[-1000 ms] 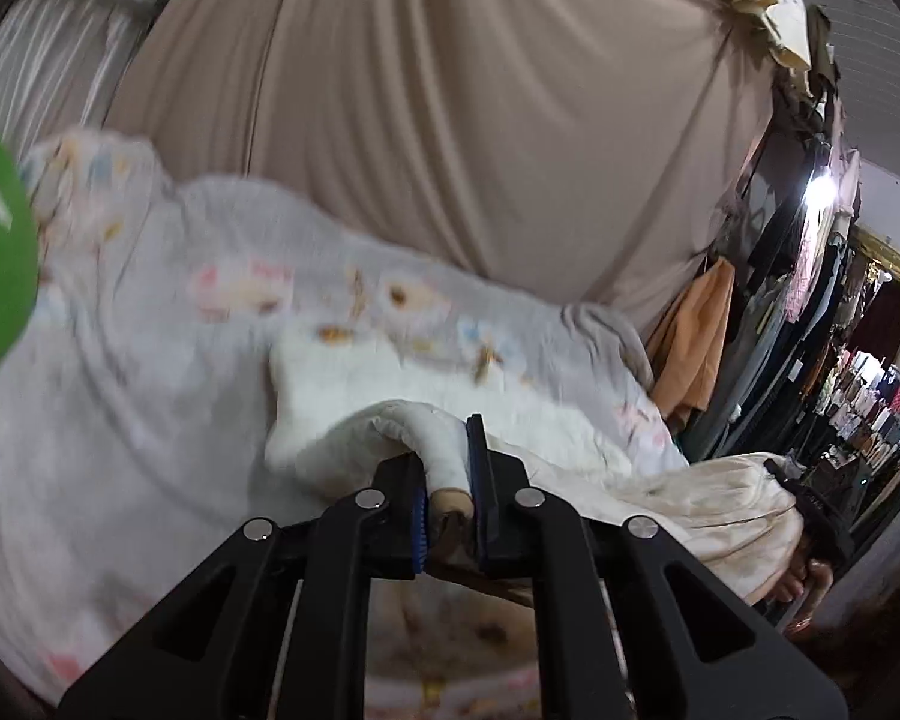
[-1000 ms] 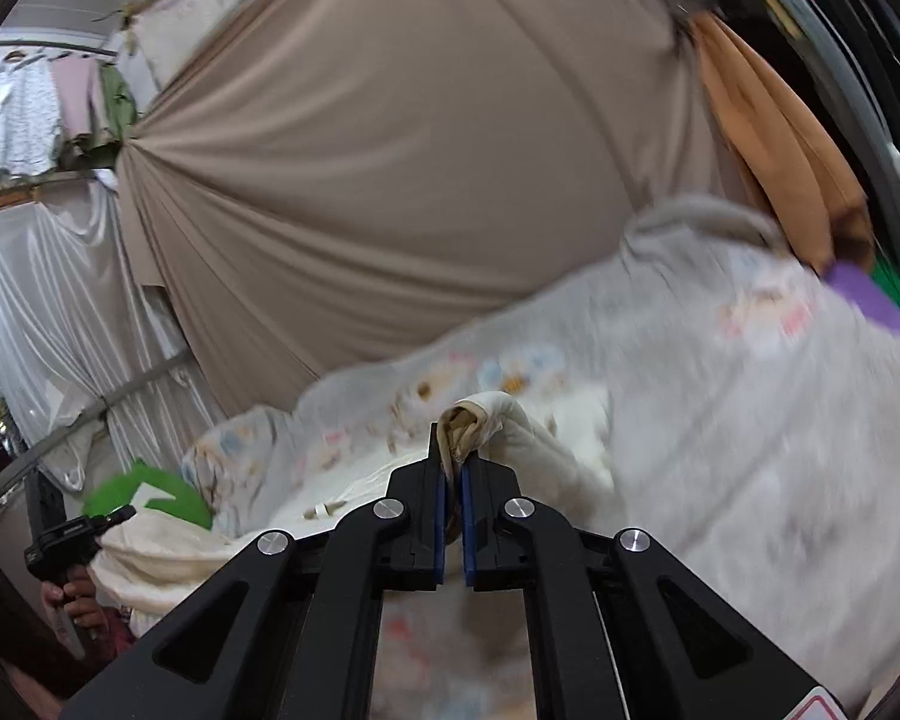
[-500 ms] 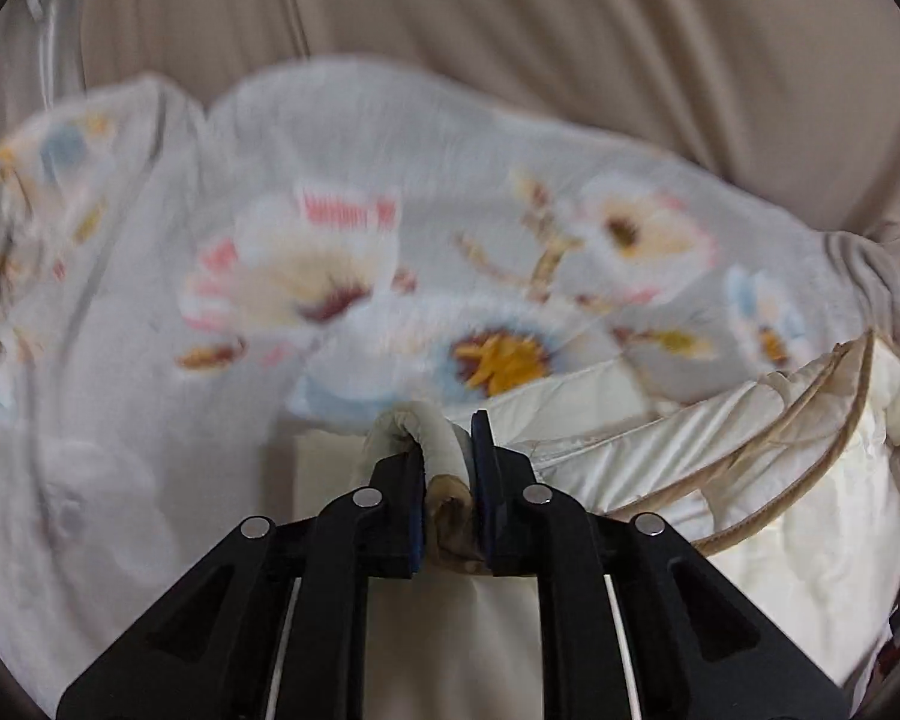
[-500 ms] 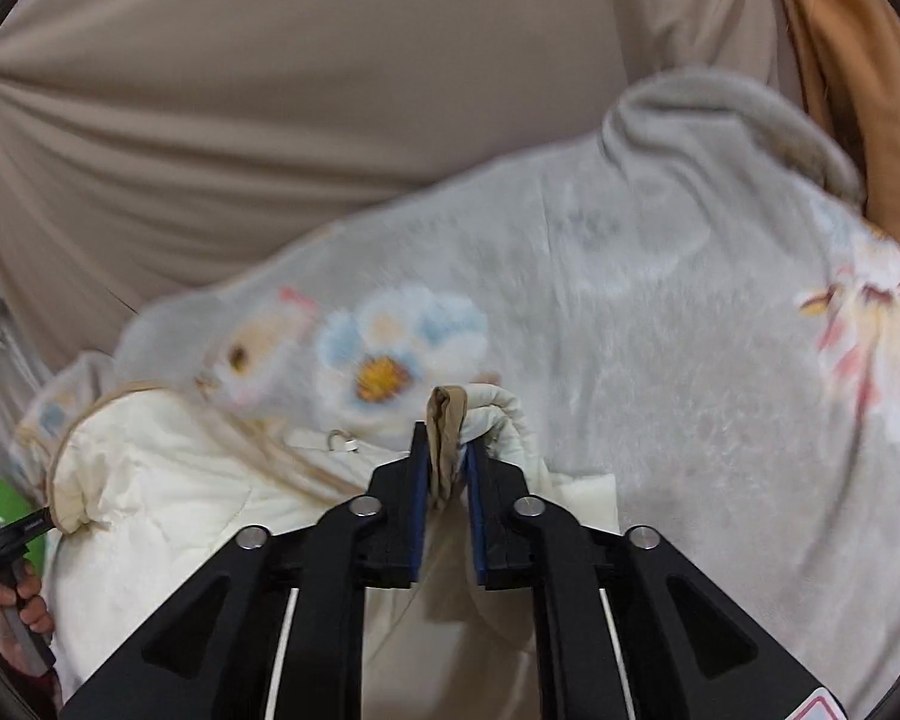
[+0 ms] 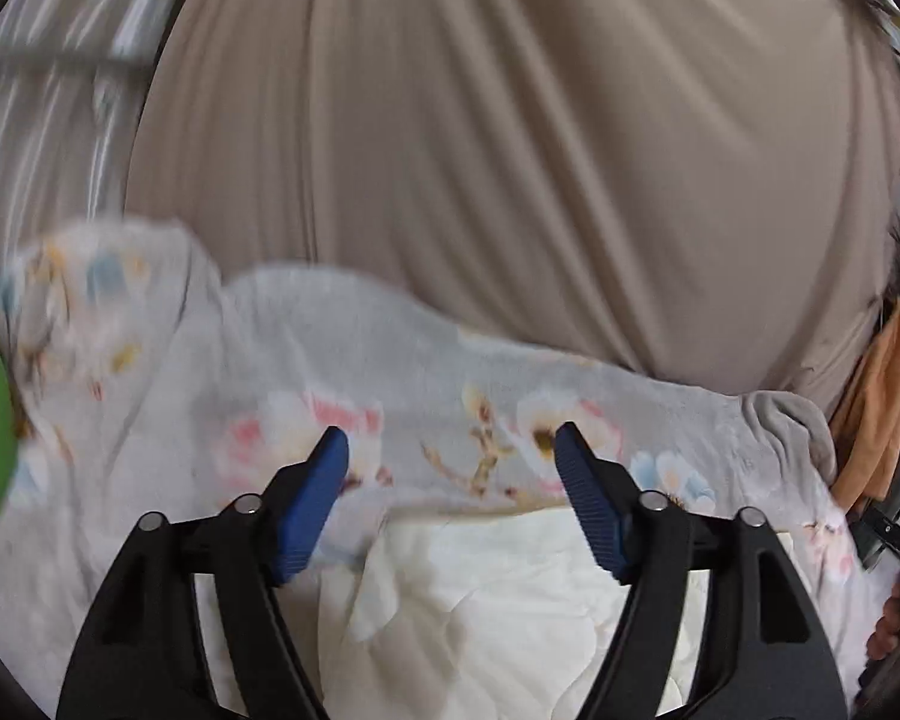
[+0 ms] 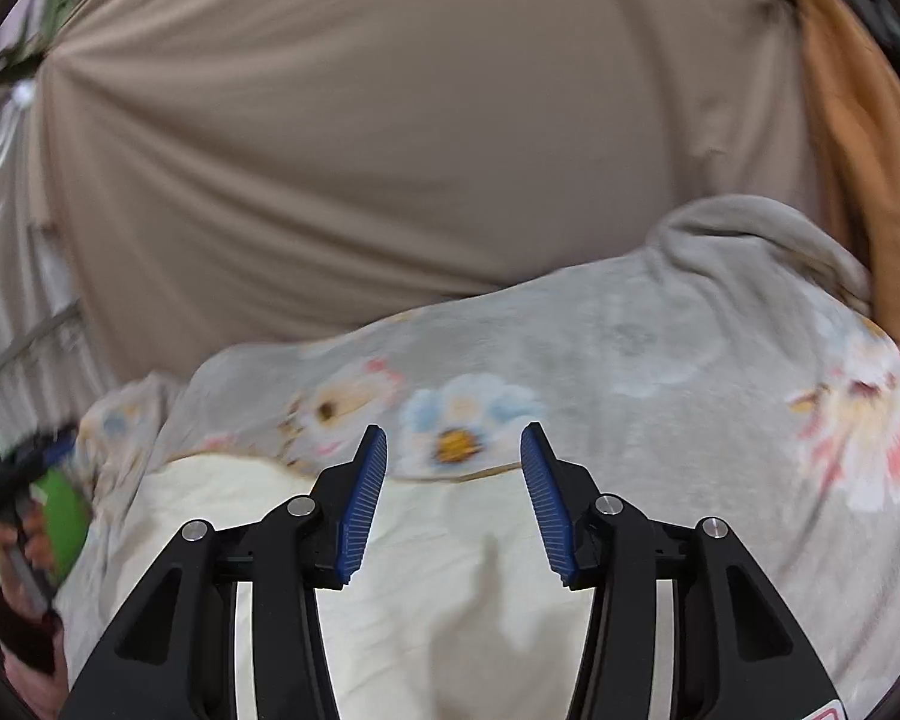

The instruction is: Fold large clothes

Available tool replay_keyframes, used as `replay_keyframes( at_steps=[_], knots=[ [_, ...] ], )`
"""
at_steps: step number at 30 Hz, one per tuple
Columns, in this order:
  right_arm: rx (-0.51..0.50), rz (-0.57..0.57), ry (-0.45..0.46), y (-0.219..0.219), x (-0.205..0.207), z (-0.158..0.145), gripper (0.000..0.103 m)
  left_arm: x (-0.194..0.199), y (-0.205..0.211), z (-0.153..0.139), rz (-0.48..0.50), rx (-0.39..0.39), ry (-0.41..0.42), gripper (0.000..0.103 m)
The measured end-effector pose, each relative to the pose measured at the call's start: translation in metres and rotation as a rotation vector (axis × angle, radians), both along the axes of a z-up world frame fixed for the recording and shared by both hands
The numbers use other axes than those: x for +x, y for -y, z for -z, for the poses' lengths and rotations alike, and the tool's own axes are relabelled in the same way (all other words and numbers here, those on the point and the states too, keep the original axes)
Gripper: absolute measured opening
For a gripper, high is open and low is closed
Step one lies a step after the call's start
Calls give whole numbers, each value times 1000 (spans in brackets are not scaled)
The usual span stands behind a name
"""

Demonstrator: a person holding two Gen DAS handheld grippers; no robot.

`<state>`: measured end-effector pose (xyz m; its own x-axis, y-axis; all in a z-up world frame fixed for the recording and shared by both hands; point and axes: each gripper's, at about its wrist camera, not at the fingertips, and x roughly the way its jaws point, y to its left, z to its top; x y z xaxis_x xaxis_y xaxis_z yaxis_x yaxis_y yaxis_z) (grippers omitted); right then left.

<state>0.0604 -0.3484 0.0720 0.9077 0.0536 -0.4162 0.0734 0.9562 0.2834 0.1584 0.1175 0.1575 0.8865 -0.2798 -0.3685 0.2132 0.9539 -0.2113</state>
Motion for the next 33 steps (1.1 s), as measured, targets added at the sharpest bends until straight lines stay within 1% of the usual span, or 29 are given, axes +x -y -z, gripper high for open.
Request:
replay_keyframes(
  at_steps=[1, 2, 4, 5, 7, 9, 11, 12, 13, 14, 15, 16, 18, 20, 22, 23, 24, 25, 26, 28, 29, 30, 31, 32, 33],
  knots=[
    [-22, -51, -10, -20, 6, 0, 45, -3, 12, -3, 37, 20, 3, 71],
    [-48, -111, -28, -44, 16, 4, 45, -4, 28, -3, 87, 36, -11, 71],
    [-98, -189, -64, -79, 35, 13, 44, 0, 65, 10, 189, 80, -66, 71],
    [-133, -233, -97, -101, 49, 23, 43, 5, 89, 25, 239, 124, -108, 71],
    [-187, -291, -158, -128, 71, 43, 40, 18, 124, 59, 289, 203, -186, 71],
    [-251, -296, -224, -142, 92, 65, 39, 31, 148, 98, 285, 292, -238, 71],
    [-307, -253, -276, -136, 106, 83, 38, 42, 150, 129, 227, 361, -263, 71],
    [-298, -222, -301, -122, 110, 90, 39, 50, 144, 140, 210, 357, -286, 71],
    [-266, -208, -314, -107, 109, 95, 39, 56, 134, 146, 207, 331, -305, 71],
    [-229, -181, -321, -89, 109, 98, 39, 61, 121, 150, 213, 281, -321, 72],
    [-198, -143, -323, -70, 108, 100, 39, 63, 110, 153, 218, 249, -328, 72],
    [-197, -86, -334, -52, 106, 103, 37, 63, 103, 155, 217, 240, -330, 72],
    [-165, -35, -344, -22, 97, 110, 31, 57, 93, 158, 189, 276, -289, 72],
    [-128, 15, -347, 4, 85, 119, 31, 50, 82, 160, 155, 277, -266, 72],
    [-94, 35, -344, 18, 76, 125, 29, 53, 62, 161, 103, 231, -275, 72],
    [-82, 41, -340, 25, 71, 127, 29, 57, 48, 163, 84, 176, -302, 72],
    [-74, 44, -338, 29, 67, 129, 29, 60, 38, 164, 67, 140, -317, 71],
    [-71, 46, -336, 30, 65, 129, 29, 61, 30, 165, 51, 113, -329, 67],
    [-70, 53, -336, 32, 64, 127, 29, 62, 23, 164, 42, 89, -335, 62],
    [-85, 76, -338, 30, 62, 119, 30, 59, 18, 157, 36, 83, -333, 62],
    [-93, 88, -326, 29, 59, 112, 33, 56, 16, 149, 30, 85, -322, 66],
    [-95, 96, -293, 27, 55, 99, 37, 56, 14, 141, 16, 95, -310, 71],
    [-90, 97, -264, 27, 52, 88, 42, 56, 10, 132, -13, 100, -294, 78],
    [-80, 101, -234, 29, 52, 76, 46, 58, 4, 122, -42, 88, -274, 84],
    [-67, 106, -214, 31, 54, 67, 52, 62, -2, 116, -64, 73, -268, 88]
  ],
)
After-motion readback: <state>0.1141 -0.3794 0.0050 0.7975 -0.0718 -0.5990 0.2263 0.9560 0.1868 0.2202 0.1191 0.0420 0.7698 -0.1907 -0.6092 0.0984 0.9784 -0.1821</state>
